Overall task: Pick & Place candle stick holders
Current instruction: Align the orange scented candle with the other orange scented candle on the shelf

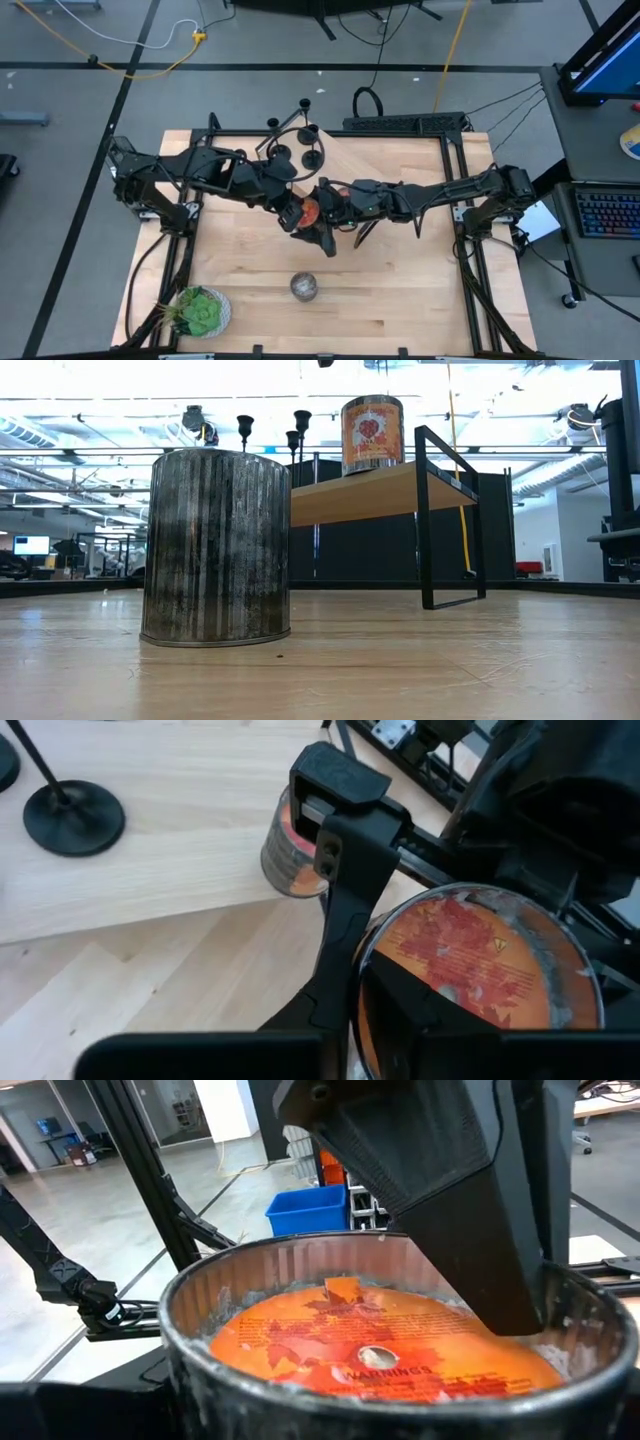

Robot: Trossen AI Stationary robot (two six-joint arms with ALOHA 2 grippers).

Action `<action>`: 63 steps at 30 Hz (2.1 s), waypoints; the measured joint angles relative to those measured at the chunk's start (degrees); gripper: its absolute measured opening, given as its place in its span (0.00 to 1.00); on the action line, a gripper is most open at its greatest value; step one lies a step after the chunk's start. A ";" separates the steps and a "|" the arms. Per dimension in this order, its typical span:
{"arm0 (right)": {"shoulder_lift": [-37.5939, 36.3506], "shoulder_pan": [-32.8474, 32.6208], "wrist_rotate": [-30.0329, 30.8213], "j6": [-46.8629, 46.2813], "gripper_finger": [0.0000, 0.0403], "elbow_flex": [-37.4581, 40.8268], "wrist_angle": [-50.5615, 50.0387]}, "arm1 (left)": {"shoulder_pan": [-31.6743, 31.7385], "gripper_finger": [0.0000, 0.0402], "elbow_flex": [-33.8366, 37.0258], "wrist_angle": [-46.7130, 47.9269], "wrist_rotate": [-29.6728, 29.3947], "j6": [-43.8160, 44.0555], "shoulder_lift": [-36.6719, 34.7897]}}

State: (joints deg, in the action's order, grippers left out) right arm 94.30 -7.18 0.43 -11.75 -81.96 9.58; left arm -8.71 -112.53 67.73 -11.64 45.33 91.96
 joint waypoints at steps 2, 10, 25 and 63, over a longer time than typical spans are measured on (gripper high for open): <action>-0.36 -0.01 0.01 0.02 0.83 0.02 -0.19 | 0.00 0.10 -0.02 -0.40 0.00 -0.97 0.00; -1.02 -0.02 2.79 0.45 0.83 0.05 -5.03 | 0.00 0.23 -0.02 -1.60 -1.31 -4.21 -0.82; -10.05 1.18 15.40 7.74 0.83 -0.04 -12.09 | -2.59 0.32 -0.02 0.72 -12.47 -4.70 -5.88; -33.82 20.09 12.79 0.68 0.83 43.87 12.50 | -2.16 0.32 26.23 -18.62 -21.62 -4.37 -6.34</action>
State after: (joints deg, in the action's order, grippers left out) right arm 60.49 12.91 13.21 -11.07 -38.09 22.09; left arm -10.87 -86.30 49.11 -33.26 40.96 85.62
